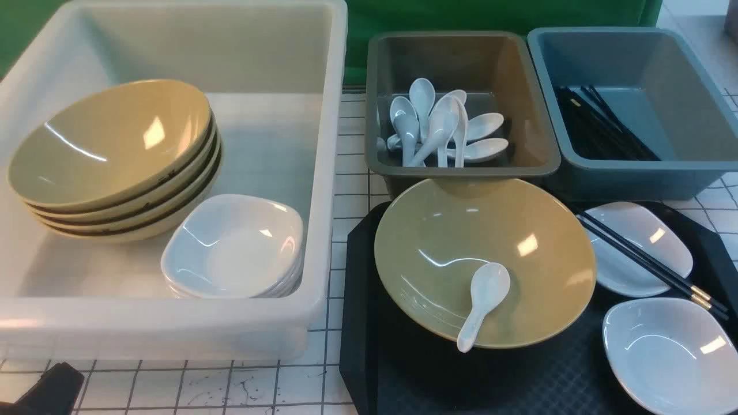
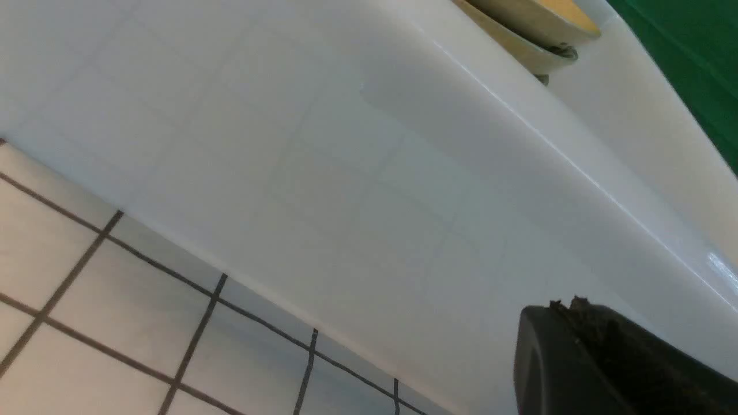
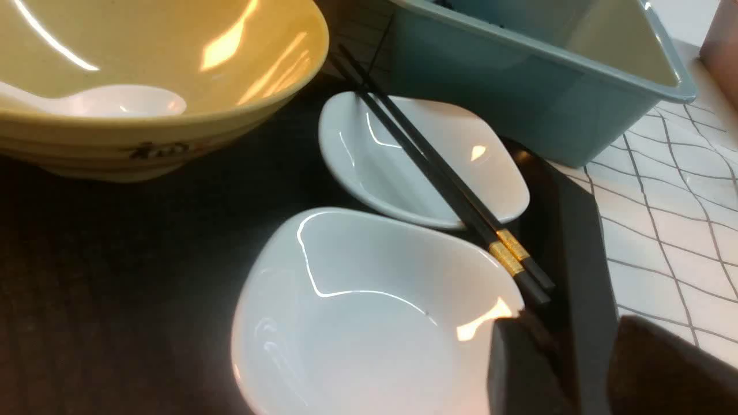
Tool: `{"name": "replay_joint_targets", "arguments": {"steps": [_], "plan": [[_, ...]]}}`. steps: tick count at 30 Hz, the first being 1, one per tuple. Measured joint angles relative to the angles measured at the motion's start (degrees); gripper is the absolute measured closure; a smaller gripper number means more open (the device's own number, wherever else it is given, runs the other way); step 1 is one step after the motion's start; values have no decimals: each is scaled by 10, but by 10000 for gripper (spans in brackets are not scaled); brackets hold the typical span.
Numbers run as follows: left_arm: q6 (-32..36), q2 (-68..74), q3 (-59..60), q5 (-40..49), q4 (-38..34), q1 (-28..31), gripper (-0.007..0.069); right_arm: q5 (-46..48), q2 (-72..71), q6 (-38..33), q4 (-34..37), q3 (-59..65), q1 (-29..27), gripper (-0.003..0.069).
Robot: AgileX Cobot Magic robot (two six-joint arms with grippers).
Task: On white black table put chopsticks spoon bowls plates into blue grey white boxes.
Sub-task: 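Move the grippers toward the tableware on the black tray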
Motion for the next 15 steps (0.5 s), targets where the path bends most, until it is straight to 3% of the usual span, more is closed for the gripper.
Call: {"name": "replay_joint_targets", "arguments": {"steps": [15], "plan": [[0,0,0,0,0,0,625,0,0,0,0,0,0,424]]}}
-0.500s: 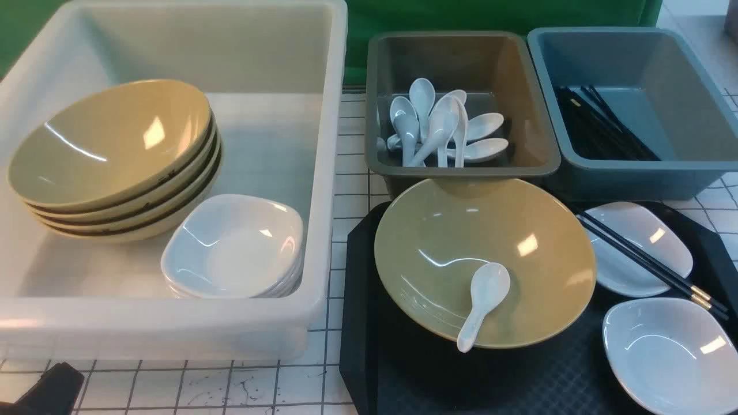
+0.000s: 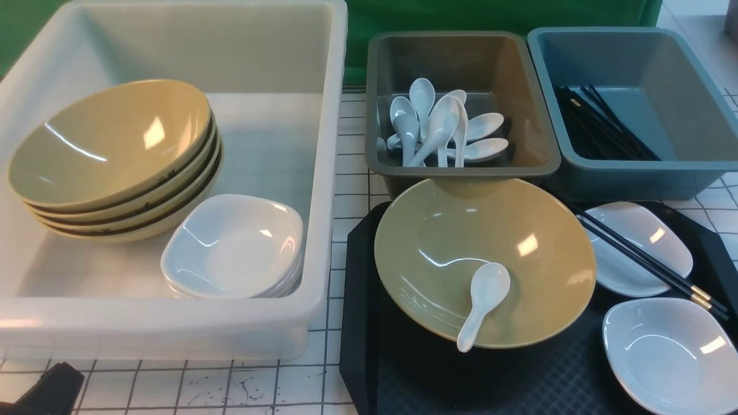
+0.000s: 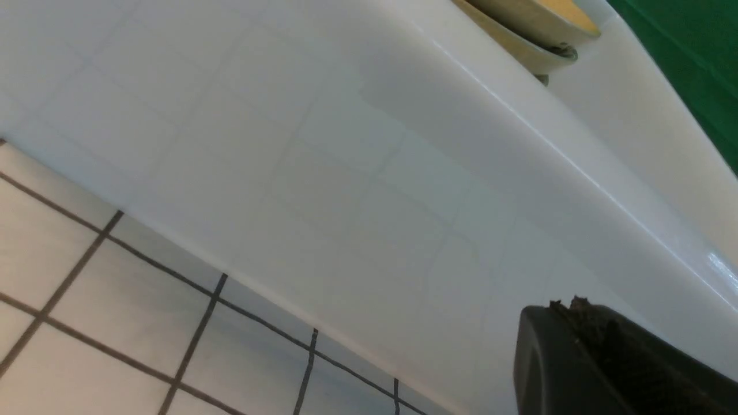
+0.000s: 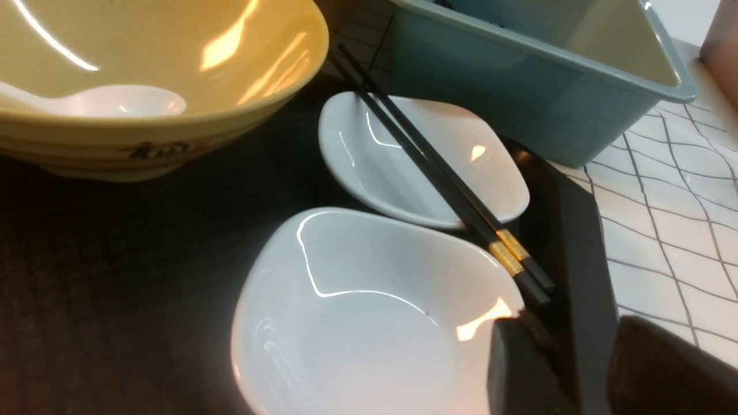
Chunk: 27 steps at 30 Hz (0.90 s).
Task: On white black table put chopsticks spoon bowls plates into blue grey white boxes.
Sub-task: 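Move the grippers toward the tableware on the black tray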
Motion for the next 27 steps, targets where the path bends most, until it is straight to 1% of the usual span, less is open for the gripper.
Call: {"name": "replay_joint_targets", "arguments": {"steps": [10,13,15,19,20,22,25,27], "plan": [[0,0,0,0,0,0,625,0,0,0,0,0,0,424],[-2,0,1,-16,-7,0,625,0,0,0,0,0,0,424],[-22,0,3,-45,-50,0,625,0,0,0,0,0,0,424],[-88,0,3,-108,-203,0,625,0,0,0,0,0,0,424],[-98,0,3,-120,-240,0,625,0,0,0,0,0,0,424],[-106,0,3,-137,-291,0,625,0,0,0,0,0,0,424],[-107,0,3,-156,-332,0,625,0,0,0,0,0,0,424],[-104,0,1,-148,-341,-1,625,0,0,0,0,0,0,424]]}}
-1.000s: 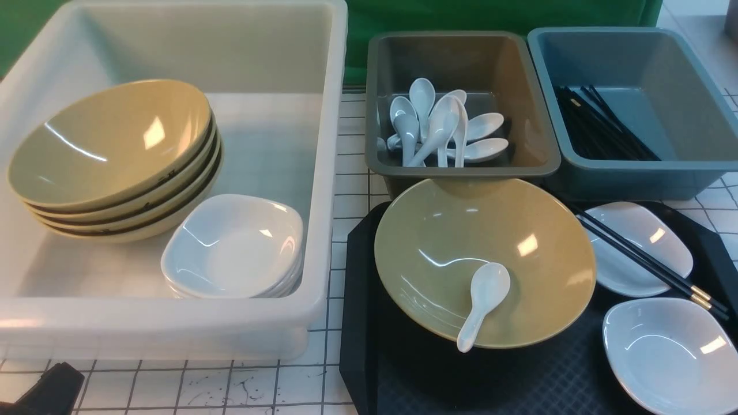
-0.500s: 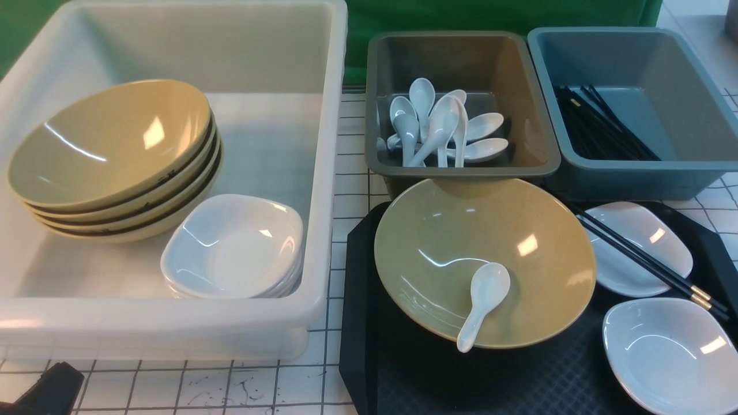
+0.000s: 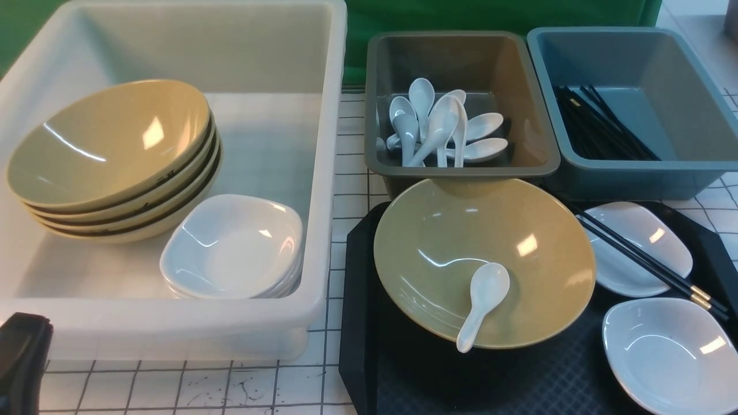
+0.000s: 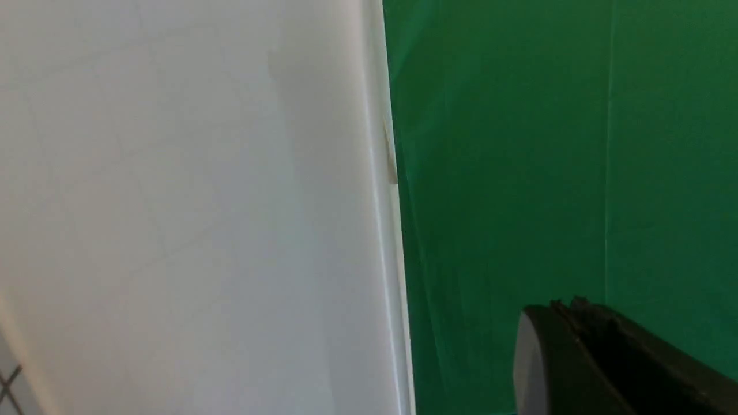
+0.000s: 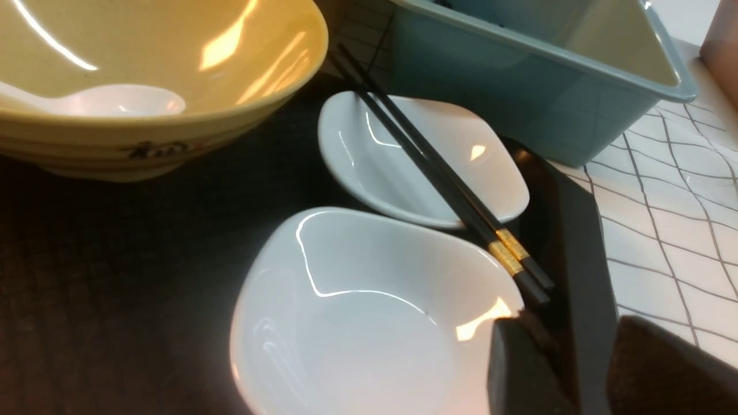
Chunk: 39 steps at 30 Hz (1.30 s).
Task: On white black table put chopsticks spoon bowls plates into blue grey white boxes.
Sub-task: 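Move the grippers toward the tableware on the black tray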
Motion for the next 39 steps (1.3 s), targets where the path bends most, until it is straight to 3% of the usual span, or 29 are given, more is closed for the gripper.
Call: {"name": "replay_joint_targets", "arguments": {"steps": [7,14,16,19,22,27,29,33,39], "plan": [[108,42,-116,131,16,-23,625,0,0,0,0,0,0,424],[295,241,-291,325,29,-26,625,-10,0,9,7,1,0,424],[333,286,-325,376,30,-27,625,-26,0,51,36,4,0,424],[384,360,-368,430,25,-48,625,-55,0,170,115,8,0,424],[425,402,-382,426,20,-91,625,-79,0,255,140,9,0,424],[466,450,-388,391,15,-172,625,-63,0,327,151,5,1,444],[475,472,-397,374,15,-201,625,-2,14,324,152,-29,9,482],[491,525,-439,354,13,-247,625,145,127,240,153,-169,47,573],[508,551,-483,346,9,-271,625,357,342,102,151,-351,75,602]]}}
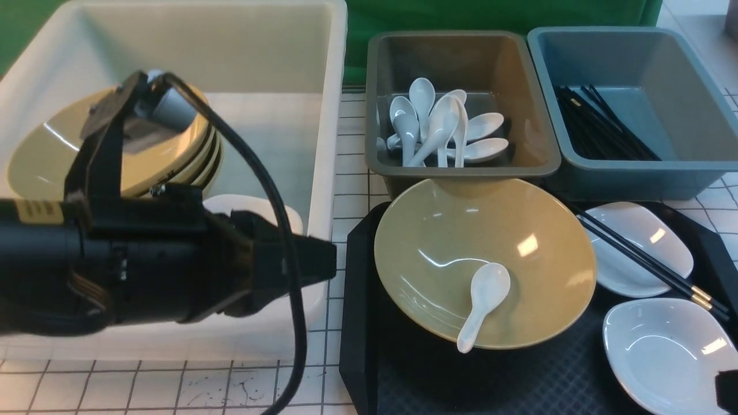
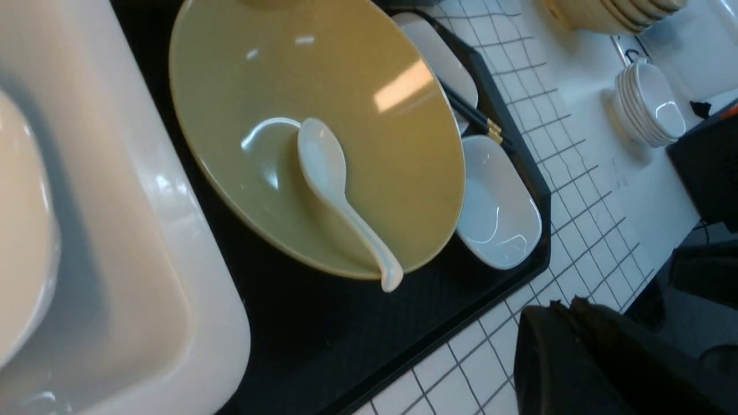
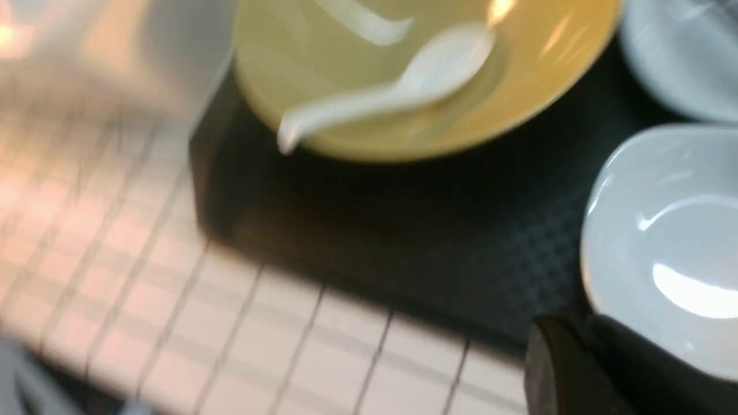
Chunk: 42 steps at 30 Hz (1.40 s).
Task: On white black table put chopsticks spoon bowls plates into blue grey white boxes.
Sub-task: 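Move the grippers toward the tableware on the black tray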
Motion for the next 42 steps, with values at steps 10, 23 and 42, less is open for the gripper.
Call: {"name": "replay_joint_targets", "arguments": {"steps": [10,23,42], "plan": [[5,-1,-1,-1,0,-1,625,51,173,-94,-15,-127,0,598],[31,-1,-1,2,0,-1,625,51,312,-138,-83,-177,0,559],[34,-1,-1,23,0,-1,625,-12,540,-166,-225,-242,-49,211]]}}
